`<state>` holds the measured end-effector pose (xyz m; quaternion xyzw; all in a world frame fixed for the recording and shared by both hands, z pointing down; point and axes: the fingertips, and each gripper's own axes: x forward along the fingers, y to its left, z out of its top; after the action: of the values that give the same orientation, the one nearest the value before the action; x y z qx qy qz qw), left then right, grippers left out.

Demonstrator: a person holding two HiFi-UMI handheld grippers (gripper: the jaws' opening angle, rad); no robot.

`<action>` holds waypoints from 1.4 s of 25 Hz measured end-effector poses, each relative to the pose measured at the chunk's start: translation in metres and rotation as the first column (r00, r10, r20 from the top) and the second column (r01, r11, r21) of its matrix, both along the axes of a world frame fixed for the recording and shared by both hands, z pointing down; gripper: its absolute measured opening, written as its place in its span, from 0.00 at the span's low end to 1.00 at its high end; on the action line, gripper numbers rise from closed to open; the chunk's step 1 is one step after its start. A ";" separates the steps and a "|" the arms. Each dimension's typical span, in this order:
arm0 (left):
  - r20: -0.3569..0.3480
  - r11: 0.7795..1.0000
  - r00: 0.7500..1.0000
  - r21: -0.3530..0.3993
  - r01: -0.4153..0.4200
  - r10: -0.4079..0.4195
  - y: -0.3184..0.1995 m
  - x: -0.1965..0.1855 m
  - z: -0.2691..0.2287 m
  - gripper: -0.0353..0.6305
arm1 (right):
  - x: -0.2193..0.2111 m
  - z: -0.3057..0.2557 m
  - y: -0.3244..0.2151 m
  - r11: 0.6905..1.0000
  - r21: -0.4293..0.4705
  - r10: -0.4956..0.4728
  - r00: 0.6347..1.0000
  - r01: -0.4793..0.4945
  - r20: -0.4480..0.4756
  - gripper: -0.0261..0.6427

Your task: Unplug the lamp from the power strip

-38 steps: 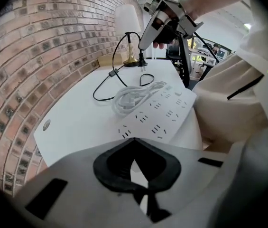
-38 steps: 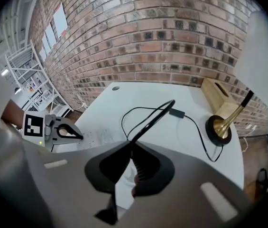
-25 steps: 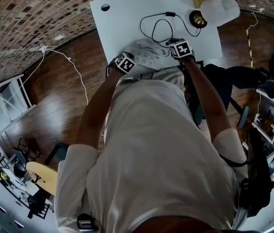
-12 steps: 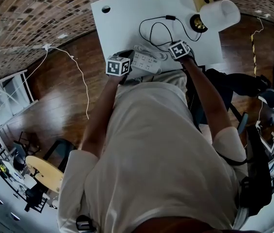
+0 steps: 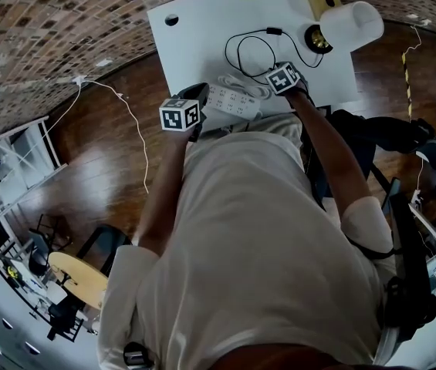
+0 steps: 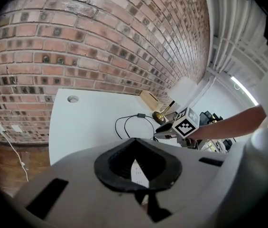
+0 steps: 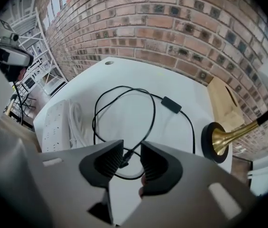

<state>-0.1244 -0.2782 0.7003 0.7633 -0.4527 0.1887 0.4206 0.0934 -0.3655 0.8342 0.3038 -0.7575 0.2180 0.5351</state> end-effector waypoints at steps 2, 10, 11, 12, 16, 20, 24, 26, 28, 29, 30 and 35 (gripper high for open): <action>0.007 1.000 1.000 0.016 -0.003 0.003 0.001 -0.006 -0.002 0.06 | -0.003 -0.007 -0.005 0.999 0.039 0.034 0.999 -0.034 -0.009 0.26; -0.021 0.993 0.998 0.099 -0.061 0.064 0.000 -0.009 -0.018 0.06 | -0.039 -0.051 0.005 0.984 0.140 0.097 0.992 -0.108 0.081 0.34; -0.020 0.991 0.997 0.115 -0.070 0.073 -0.002 -0.011 -0.021 0.06 | -0.048 -0.060 0.007 0.981 0.161 0.092 0.991 -0.108 0.101 0.33; -0.017 0.988 0.996 0.133 -0.082 0.085 -0.003 -0.012 -0.025 0.06 | -0.057 -0.071 0.007 0.976 0.186 0.090 0.989 -0.111 0.121 0.33; -0.017 0.973 0.989 0.185 -0.139 0.145 -0.004 -0.016 -0.038 0.06 | -0.087 -0.109 0.017 0.958 0.244 0.101 0.974 -0.150 0.205 0.31; -0.037 0.957 0.980 0.224 -0.184 0.197 0.001 -0.011 -0.049 0.06 | -0.100 -0.129 0.036 0.951 0.255 0.111 0.963 -0.174 0.246 0.31; -0.048 0.941 0.973 0.271 -0.203 0.224 0.007 -0.008 -0.059 0.06 | -0.106 -0.138 0.054 0.949 0.257 0.114 0.959 -0.182 0.259 0.29; -0.054 0.928 0.969 0.305 -0.214 0.241 0.012 -0.006 -0.063 0.06 | -0.104 -0.140 0.061 0.945 0.260 0.130 0.957 -0.198 0.258 0.29; -0.063 0.913 0.966 0.347 -0.214 0.250 0.017 -0.006 -0.068 0.06 | -0.100 -0.142 0.067 0.939 0.262 0.155 0.954 -0.223 0.257 0.29; -0.070 0.908 0.966 0.365 -0.208 0.249 0.019 -0.006 -0.069 0.06 | -0.098 -0.144 0.070 0.935 0.262 0.168 0.951 -0.237 0.260 0.29; -0.079 0.904 0.966 0.379 -0.199 0.246 0.021 -0.007 -0.069 0.06 | -0.095 -0.145 0.073 0.932 0.263 0.179 0.948 -0.250 0.265 0.29; -0.094 0.917 0.972 0.362 -0.167 0.214 0.026 -0.007 -0.054 0.06 | -0.084 -0.146 0.092 0.930 0.257 0.185 0.940 -0.261 0.286 0.28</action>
<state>-0.1316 -0.2522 0.6466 0.8773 -0.3738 0.0940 0.2861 0.0093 -0.2739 0.6878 0.4331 -0.8043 0.2013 0.3535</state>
